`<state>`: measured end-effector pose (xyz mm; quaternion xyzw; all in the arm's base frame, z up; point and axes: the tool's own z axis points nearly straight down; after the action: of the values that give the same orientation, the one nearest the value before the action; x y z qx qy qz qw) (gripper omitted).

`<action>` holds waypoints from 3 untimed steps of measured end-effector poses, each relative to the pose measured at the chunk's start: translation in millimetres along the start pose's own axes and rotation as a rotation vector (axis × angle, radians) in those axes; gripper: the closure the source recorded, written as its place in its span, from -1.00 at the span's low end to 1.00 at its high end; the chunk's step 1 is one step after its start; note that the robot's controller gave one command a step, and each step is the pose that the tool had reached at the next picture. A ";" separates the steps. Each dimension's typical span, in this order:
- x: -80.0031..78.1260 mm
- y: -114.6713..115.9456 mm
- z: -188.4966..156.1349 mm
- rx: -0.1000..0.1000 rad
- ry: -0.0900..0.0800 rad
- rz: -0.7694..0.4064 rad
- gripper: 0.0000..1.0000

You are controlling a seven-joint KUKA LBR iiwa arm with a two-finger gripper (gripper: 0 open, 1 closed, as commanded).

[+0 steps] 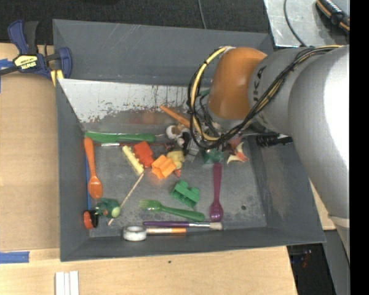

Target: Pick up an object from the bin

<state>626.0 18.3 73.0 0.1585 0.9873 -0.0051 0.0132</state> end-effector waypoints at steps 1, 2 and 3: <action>8.6 7.4 -0.3 -0.003 -0.008 -0.002 1.00; 27.6 -36.9 -31.8 -0.002 -0.004 -0.093 1.00; 15.1 -50.5 -21.3 -0.007 -0.011 -0.037 1.00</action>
Offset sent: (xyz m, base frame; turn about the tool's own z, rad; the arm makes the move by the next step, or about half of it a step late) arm -0.0499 -0.0415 0.0458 -0.0645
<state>595.3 -24.7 94.2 0.1403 0.9899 -0.0030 0.0191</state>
